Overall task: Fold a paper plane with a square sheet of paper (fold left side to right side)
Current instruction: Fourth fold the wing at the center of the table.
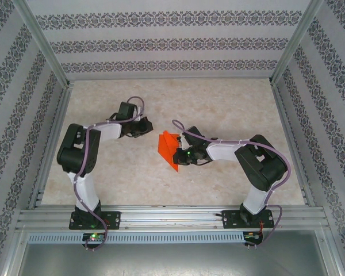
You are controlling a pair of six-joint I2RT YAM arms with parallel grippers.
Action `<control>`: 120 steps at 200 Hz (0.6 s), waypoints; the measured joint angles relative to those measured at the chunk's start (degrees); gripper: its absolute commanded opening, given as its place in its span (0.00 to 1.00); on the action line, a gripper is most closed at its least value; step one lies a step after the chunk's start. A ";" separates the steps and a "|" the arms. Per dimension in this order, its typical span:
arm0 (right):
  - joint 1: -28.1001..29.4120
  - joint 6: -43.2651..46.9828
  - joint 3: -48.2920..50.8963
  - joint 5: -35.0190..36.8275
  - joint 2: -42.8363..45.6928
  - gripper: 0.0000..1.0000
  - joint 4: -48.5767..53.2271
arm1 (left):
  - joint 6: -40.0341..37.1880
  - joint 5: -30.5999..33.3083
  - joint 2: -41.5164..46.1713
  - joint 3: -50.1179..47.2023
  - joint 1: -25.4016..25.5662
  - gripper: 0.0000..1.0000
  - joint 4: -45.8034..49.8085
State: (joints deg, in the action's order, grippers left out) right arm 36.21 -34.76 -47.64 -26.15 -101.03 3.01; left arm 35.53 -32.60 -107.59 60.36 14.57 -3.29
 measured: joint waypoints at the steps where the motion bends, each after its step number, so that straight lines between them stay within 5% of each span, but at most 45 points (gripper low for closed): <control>1: -0.04 0.04 0.02 -0.09 0.00 0.00 -0.02 | 0.02 0.04 0.17 -0.22 0.07 0.08 -0.13; 68: -0.85 1.36 0.17 -1.57 0.17 0.00 1.01 | 5.38 -4.57 0.79 -5.46 13.25 0.07 -8.17; 120: -0.87 1.77 1.55 -2.45 1.31 0.00 0.81 | 6.58 -3.43 -5.07 -3.54 13.88 0.06 -9.16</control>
State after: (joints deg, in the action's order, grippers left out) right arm 35.33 -32.99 -46.09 -28.60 -99.72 3.81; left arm 42.11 -36.03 -112.66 56.82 28.45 -12.45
